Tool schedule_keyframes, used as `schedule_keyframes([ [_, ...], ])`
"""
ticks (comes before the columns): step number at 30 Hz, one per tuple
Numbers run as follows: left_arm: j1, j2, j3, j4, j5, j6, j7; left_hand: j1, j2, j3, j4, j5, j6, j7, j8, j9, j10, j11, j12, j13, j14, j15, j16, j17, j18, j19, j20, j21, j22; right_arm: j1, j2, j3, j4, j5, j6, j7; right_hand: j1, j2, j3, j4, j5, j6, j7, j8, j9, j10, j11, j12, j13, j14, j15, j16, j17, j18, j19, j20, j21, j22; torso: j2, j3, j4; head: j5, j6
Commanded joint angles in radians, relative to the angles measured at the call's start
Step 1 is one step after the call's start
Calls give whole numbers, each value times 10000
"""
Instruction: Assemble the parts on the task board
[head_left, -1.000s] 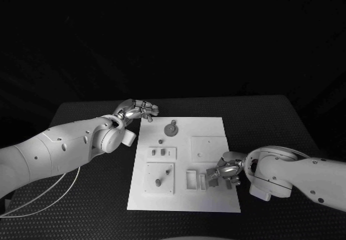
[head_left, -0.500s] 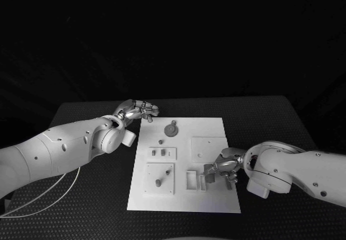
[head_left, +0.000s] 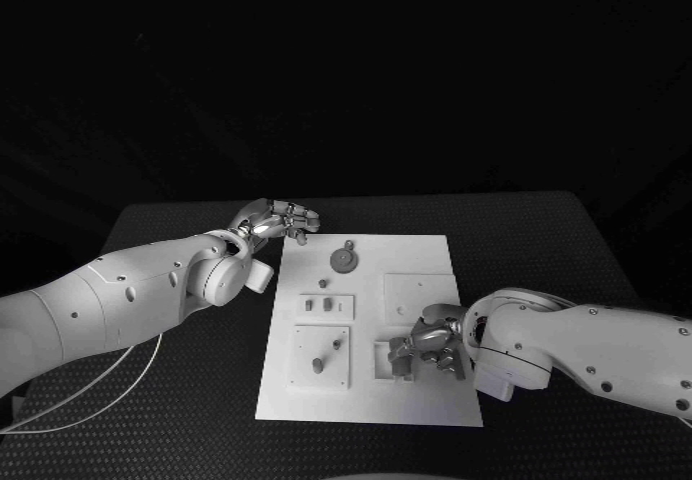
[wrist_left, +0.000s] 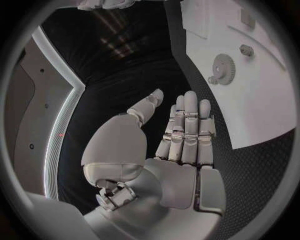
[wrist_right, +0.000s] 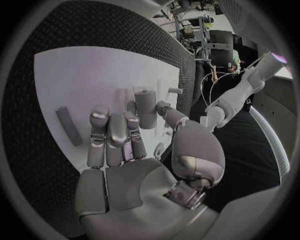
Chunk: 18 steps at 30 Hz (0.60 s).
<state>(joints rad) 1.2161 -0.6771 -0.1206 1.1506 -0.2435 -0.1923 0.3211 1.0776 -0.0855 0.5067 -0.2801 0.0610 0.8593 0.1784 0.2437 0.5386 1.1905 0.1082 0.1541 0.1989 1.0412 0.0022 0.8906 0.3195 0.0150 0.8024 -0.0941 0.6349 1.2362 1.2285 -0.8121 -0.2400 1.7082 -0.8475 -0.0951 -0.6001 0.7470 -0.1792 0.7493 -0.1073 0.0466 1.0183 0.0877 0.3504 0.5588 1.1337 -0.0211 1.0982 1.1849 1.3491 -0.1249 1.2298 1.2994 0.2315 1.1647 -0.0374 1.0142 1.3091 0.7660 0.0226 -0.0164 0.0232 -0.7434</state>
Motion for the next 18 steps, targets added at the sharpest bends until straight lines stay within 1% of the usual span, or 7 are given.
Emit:
schedule_keyframes([
  [1,6,5,6,38,48,121,60,-72,-38,-45,-10,-4,-37,-8,13,-16,-91,-7,-25,-17,50,44,-52,14,128,77,24,-62,15,-54,65,-16,-19,-205,180,-11,-104,-14,20,61,19,79,-20,-61,-5,59,-30,-57,10,33,-2,16,-20,303,69,21,38,10,2,3,-8,24,-15],
  [12,6,2,6,43,48,128,62,-75,-39,-46,-9,-5,-39,-8,15,-17,-93,-6,-24,-18,50,45,-56,20,127,78,25,-66,20,-100,193,-26,1,-319,117,42,-165,-35,29,89,19,81,-21,-71,-5,59,-30,-67,15,26,-4,11,-27,303,67,19,41,2,0,7,-15,49,-23],
  [18,6,-5,6,38,48,128,60,-78,-38,-46,-7,-6,-41,-7,15,-17,-94,-6,-24,-18,50,45,-58,23,126,78,25,-67,21,-116,241,-26,-27,-410,111,76,-183,-46,31,99,19,81,-21,-74,-6,59,-30,-69,16,24,-4,8,-30,303,66,18,41,0,1,2,-15,49,-14],
])
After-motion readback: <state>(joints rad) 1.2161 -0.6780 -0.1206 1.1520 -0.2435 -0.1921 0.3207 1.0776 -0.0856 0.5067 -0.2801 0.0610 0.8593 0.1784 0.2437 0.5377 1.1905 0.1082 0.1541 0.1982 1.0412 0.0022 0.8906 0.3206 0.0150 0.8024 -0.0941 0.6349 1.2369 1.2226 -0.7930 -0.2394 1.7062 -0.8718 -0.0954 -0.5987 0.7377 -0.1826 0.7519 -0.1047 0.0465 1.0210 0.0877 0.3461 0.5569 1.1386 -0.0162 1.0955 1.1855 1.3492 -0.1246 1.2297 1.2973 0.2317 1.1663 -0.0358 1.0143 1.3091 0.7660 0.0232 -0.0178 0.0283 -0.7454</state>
